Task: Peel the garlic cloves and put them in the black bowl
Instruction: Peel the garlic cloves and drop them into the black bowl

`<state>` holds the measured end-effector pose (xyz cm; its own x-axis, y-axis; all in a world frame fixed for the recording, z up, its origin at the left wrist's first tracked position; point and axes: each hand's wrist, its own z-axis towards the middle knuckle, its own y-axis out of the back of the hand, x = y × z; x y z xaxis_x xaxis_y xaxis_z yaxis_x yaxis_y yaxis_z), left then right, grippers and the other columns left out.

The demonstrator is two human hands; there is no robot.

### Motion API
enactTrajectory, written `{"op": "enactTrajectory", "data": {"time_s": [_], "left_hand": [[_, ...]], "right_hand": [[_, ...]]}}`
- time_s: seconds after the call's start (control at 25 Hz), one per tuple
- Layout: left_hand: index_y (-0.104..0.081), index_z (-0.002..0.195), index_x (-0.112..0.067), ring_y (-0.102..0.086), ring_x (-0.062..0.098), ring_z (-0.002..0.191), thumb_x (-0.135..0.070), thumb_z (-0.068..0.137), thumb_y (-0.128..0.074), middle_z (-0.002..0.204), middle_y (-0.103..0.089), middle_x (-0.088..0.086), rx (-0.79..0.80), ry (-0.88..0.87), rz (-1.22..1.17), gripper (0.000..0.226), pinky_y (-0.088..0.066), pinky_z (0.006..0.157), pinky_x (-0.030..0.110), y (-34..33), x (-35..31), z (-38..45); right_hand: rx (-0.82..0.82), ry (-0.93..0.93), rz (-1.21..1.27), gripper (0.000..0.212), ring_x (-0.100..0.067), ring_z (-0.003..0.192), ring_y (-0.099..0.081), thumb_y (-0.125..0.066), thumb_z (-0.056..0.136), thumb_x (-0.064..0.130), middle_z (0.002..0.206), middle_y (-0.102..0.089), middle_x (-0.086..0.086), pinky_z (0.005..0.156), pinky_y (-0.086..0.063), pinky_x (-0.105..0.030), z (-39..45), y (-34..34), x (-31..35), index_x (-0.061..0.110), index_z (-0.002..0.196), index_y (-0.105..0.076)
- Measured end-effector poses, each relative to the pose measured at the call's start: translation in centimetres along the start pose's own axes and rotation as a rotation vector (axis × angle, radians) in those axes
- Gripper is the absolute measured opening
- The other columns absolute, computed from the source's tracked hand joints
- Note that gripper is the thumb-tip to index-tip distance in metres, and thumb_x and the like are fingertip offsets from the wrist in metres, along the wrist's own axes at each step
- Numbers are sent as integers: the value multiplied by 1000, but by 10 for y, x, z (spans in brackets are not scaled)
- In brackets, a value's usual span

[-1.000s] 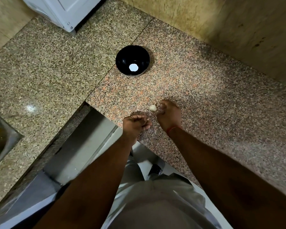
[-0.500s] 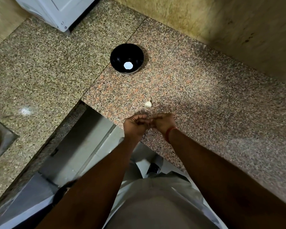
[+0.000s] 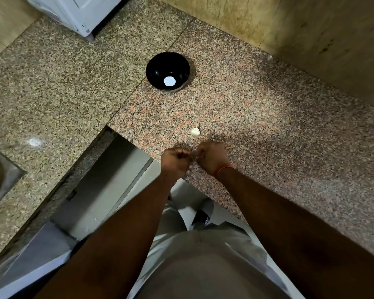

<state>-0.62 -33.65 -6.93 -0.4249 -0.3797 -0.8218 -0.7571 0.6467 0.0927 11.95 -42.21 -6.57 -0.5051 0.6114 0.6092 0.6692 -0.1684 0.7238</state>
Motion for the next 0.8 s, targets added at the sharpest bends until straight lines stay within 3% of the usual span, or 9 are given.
{"op": "enactTrajectory", "data": {"time_s": [0.12,0.28,0.4,0.48,0.56,0.6,0.68,0.8], "left_hand": [[-64,89,20,-50,19,40,7,87,-74,71,-60,29,2,25,67,17,-43,38,25,2,4,5],[-66,88,19,-50,5,44,8,84,-75,73,-63,20,-46,-18,298,14,-48,46,19,0,4,10],[-73,83,11,-57,14,53,3,84,-76,71,-68,17,-67,-69,414,9,-51,51,20,-2,6,14],[-75,74,2,-60,20,54,-4,83,-78,67,-70,18,-45,-65,451,11,-59,54,33,-3,12,18],[-73,66,-4,-61,19,49,-13,84,-78,60,-69,15,-12,-94,506,20,-61,56,44,-2,17,18],[-72,64,-6,-62,19,48,-18,84,-77,56,-67,9,1,-133,558,24,-61,56,43,-2,19,19],[-72,61,-11,-65,16,49,-25,83,-74,53,-66,0,-4,-223,684,26,-60,59,36,-2,21,21],[-75,68,-13,-63,15,53,-25,80,-65,61,-69,-2,20,-381,839,19,-56,60,33,-4,15,17]], "right_hand": [[41,51,-74,17,6,64,-54,-71,92,13,78,-70,12,65,-45,-15,2,-9,-4,26,91,-82],[6,49,-59,14,8,60,-53,-73,90,11,71,-65,13,70,-54,-19,-3,-13,-10,21,85,-82],[-27,11,-15,14,-1,64,-62,-77,84,8,76,-74,8,71,-54,-19,-5,-18,-14,21,80,-82],[-50,3,7,15,-3,63,-62,-77,82,8,75,-75,6,65,-49,-15,-6,-19,-16,21,79,-82],[-57,29,3,15,5,56,-54,-76,82,7,68,-69,11,57,-36,-5,-8,-17,-17,19,77,-82],[-57,46,-3,16,10,54,-48,-75,82,5,66,-62,14,54,-29,0,-9,-16,-17,18,76,-81],[-56,70,-2,18,13,53,-43,-73,83,4,64,-54,17,52,-29,0,-11,-15,-18,18,75,-81],[-40,47,8,25,9,49,-44,-73,85,10,55,-48,18,54,-32,-11,-11,-14,-18,21,64,-75]]}}
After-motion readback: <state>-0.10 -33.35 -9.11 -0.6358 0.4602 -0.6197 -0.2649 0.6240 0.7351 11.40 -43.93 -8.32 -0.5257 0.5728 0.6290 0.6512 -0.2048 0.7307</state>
